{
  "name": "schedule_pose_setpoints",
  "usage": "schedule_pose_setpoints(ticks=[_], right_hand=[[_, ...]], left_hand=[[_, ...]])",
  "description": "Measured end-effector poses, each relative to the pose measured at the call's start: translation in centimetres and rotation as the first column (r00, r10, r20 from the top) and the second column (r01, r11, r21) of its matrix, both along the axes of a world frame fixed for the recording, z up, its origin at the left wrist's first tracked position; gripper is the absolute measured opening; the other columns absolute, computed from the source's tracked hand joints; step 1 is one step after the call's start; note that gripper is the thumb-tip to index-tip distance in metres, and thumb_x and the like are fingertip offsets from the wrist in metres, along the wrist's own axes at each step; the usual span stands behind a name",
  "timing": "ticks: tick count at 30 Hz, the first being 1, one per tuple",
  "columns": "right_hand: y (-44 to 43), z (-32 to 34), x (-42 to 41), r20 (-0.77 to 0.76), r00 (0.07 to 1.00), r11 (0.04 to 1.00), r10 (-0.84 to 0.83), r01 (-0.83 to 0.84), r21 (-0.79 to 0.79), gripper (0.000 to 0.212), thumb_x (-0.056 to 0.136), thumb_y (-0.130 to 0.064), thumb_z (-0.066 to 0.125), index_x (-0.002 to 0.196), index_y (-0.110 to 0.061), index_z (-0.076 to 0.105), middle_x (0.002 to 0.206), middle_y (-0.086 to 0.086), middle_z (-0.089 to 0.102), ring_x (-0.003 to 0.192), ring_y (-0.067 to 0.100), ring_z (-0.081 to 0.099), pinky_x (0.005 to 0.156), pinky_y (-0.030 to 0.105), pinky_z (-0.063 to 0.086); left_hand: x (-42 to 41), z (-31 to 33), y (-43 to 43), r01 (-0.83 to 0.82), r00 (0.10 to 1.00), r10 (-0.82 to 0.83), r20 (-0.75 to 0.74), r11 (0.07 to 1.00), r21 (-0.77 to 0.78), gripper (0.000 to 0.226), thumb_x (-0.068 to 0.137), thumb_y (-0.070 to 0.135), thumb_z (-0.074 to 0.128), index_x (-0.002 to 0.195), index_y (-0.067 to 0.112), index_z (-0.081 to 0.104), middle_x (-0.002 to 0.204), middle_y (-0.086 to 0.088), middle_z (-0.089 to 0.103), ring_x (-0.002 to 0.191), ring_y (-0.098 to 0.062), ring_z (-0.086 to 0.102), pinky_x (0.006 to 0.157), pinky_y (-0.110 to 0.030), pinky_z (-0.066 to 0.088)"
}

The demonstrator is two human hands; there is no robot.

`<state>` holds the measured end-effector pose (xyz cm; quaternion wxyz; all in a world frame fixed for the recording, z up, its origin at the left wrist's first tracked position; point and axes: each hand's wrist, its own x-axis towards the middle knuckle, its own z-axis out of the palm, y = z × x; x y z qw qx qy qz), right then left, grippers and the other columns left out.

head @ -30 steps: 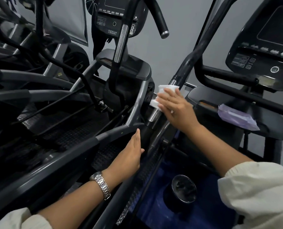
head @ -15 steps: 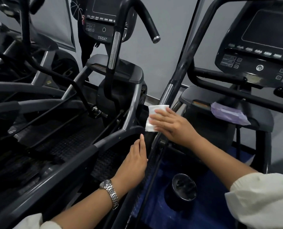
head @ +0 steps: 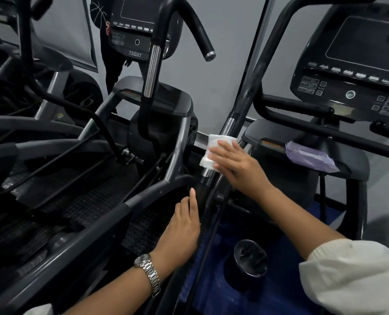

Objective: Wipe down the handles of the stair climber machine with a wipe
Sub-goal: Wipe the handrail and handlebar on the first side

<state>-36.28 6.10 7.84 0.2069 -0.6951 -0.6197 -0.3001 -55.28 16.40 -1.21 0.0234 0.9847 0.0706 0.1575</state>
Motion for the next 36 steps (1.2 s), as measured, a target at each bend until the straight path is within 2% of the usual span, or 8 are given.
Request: schedule_pose_setpoints(ticks=[6, 9, 12, 16, 20, 26, 30, 36], right_hand=[[-1.0, -1.6, -0.8, 0.032, 0.989, 0.981, 0.144, -0.138, -0.139, 0.032, 0.093, -0.023, 0.06, 0.125, -0.015, 0.062, 0.136, 0.0, 0.054, 0.135, 0.02, 0.041, 0.116, 0.042, 0.027], [-0.5, 0.6, 1.0, 0.001, 0.999, 0.998, 0.05, -0.05, -0.037, 0.033, 0.092, -0.02, 0.062, 0.124, -0.014, 0.063, 0.135, 0.003, 0.056, 0.134, 0.022, 0.043, 0.115, 0.044, 0.028], [0.4, 0.8, 0.5, -0.039, 0.999, 0.999, -0.001, 0.003, 0.041, 0.031, 0.092, -0.02, 0.062, 0.122, -0.012, 0.065, 0.131, 0.005, 0.059, 0.133, 0.023, 0.044, 0.114, 0.048, 0.03], [-0.6, -0.5, 0.1, 0.064, 0.984, 0.981, 0.164, -0.156, -0.12, 0.03, 0.092, -0.021, 0.063, 0.12, -0.013, 0.066, 0.129, 0.003, 0.061, 0.13, 0.021, 0.048, 0.114, 0.044, 0.029], [0.0, 3.1, 2.7, 0.038, 0.999, 1.0, 0.015, -0.015, -0.011, 0.03, 0.091, -0.02, 0.063, 0.12, -0.014, 0.066, 0.128, 0.003, 0.062, 0.129, 0.021, 0.049, 0.113, 0.044, 0.031], [0.3, 1.5, 0.7, 0.077, 0.99, 0.984, 0.119, -0.107, -0.143, 0.027, 0.093, -0.023, 0.06, 0.116, -0.012, 0.068, 0.125, 0.002, 0.064, 0.128, 0.02, 0.05, 0.115, 0.044, 0.027], [0.2, 3.3, 2.6, 0.046, 0.999, 0.999, 0.022, -0.02, -0.036, 0.029, 0.091, -0.021, 0.063, 0.12, -0.014, 0.066, 0.127, 0.002, 0.062, 0.128, 0.018, 0.049, 0.114, 0.044, 0.03], [0.3, 1.9, 1.8, 0.049, 0.996, 0.995, 0.073, -0.07, -0.075, 0.029, 0.093, -0.02, 0.061, 0.121, -0.012, 0.065, 0.129, 0.002, 0.061, 0.132, 0.02, 0.045, 0.116, 0.043, 0.027]], left_hand=[[0.1, -0.3, 0.0, 0.009, 1.0, -0.007, 0.029, 0.997, -0.079, 0.093, 0.076, 0.018, 0.072, 0.142, -0.012, 0.014, 0.124, -0.027, 0.05, 0.096, -0.026, 0.058, 0.083, -0.029, 0.055], [0.2, -0.1, -0.2, 0.0, 0.999, 0.006, 0.037, 0.989, -0.149, 0.086, 0.084, 0.016, 0.064, 0.144, -0.009, 0.007, 0.132, -0.029, 0.043, 0.107, -0.034, 0.055, 0.092, -0.035, 0.051], [0.1, -0.3, 0.0, 0.0, 0.999, 0.003, 0.043, 0.997, -0.071, 0.093, 0.079, 0.022, 0.07, 0.143, -0.012, 0.011, 0.124, -0.028, 0.05, 0.096, -0.026, 0.058, 0.084, -0.029, 0.054], [0.0, -0.3, 0.0, 0.002, 0.998, 0.003, 0.055, 0.996, -0.088, 0.095, 0.076, 0.023, 0.073, 0.143, -0.012, 0.015, 0.121, -0.025, 0.052, 0.093, -0.023, 0.059, 0.08, -0.026, 0.055], [0.0, -0.7, 0.0, 0.018, 0.997, -0.009, 0.072, 0.993, -0.114, 0.096, 0.076, 0.021, 0.073, 0.144, -0.009, 0.012, 0.122, -0.023, 0.052, 0.095, -0.022, 0.059, 0.083, -0.025, 0.055], [0.4, 0.2, -0.4, -0.028, 0.998, 0.044, 0.033, 0.93, -0.367, 0.077, 0.095, 0.014, 0.046, 0.146, 0.008, -0.012, 0.148, -0.025, 0.025, 0.131, -0.036, 0.035, 0.107, -0.036, 0.033], [-0.1, -0.5, 0.1, 0.025, 0.998, -0.014, 0.065, 0.984, -0.176, 0.096, 0.08, 0.024, 0.071, 0.144, -0.008, 0.007, 0.123, -0.023, 0.051, 0.095, -0.023, 0.058, 0.082, -0.026, 0.055], [0.7, -0.2, 0.2, 0.044, 0.993, -0.03, 0.114, 0.991, -0.127, 0.086, 0.093, 0.028, 0.051, 0.145, -0.004, -0.009, 0.136, -0.021, 0.039, 0.115, -0.024, 0.048, 0.1, -0.026, 0.044]])
